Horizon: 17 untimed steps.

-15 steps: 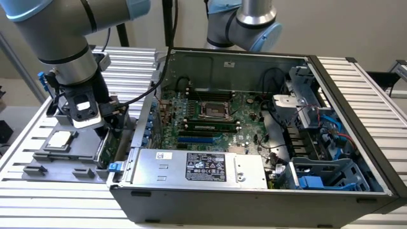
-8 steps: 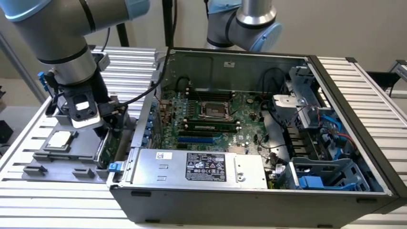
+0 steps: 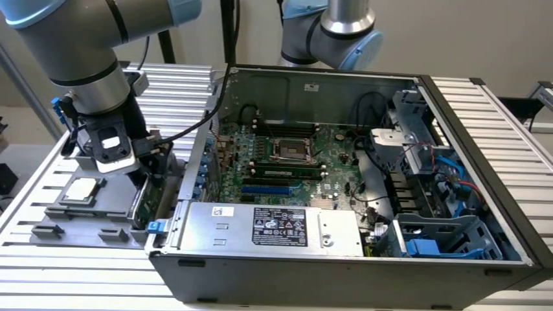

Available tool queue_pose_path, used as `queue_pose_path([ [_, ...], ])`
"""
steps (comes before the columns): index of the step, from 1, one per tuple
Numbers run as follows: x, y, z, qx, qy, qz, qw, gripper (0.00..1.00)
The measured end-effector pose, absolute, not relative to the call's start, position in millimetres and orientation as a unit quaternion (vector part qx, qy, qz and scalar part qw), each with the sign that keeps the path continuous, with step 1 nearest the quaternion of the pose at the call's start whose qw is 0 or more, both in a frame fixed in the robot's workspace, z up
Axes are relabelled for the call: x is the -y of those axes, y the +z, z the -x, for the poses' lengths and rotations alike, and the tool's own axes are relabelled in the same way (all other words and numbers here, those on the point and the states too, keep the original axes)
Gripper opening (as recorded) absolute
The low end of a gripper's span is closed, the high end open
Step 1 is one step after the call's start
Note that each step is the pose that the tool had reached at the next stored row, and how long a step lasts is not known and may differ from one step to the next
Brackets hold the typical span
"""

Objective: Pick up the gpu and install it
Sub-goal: 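Pick up the gpu and move the gpu toward the slot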

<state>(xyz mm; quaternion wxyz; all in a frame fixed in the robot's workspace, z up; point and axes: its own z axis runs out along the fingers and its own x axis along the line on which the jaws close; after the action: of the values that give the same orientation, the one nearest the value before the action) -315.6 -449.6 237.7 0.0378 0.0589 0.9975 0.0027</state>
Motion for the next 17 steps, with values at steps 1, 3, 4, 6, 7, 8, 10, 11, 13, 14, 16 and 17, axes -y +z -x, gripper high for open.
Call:
queue_pose_path([
  [1,449.6,237.6,315.7,-0.998,0.002,-0.059,0.039,0.46],
  [3,449.5,237.5,315.7,-0.997,0.001,-0.059,0.04,0.39],
  [4,449.4,237.4,315.8,-0.997,0.001,-0.059,0.041,0.39],
  [6,449.3,236.8,315.7,-0.997,-0.001,-0.059,0.043,0.39],
  [7,449.3,236.7,315.7,-0.997,-0.001,-0.059,0.044,0.39],
  [8,449.2,236.6,315.6,-0.997,-0.002,-0.059,0.045,0.39],
  [10,448.9,236.4,315.7,-0.997,-0.002,-0.059,0.045,0.37],
  [11,448.7,236.5,315.7,-0.997,-0.002,-0.059,0.045,0.37],
  [13,448.6,236.6,315.7,-0.997,-0.003,-0.059,0.045,0.29],
  [14,448.6,236.6,315.7,-0.997,-0.003,-0.059,0.045,0.29],
  [16,448.6,236.6,315.7,-0.997,-0.003,-0.059,0.045,0.29],
  [17,448.6,236.6,315.7,-0.997,-0.003,-0.059,0.045,0.28],
])
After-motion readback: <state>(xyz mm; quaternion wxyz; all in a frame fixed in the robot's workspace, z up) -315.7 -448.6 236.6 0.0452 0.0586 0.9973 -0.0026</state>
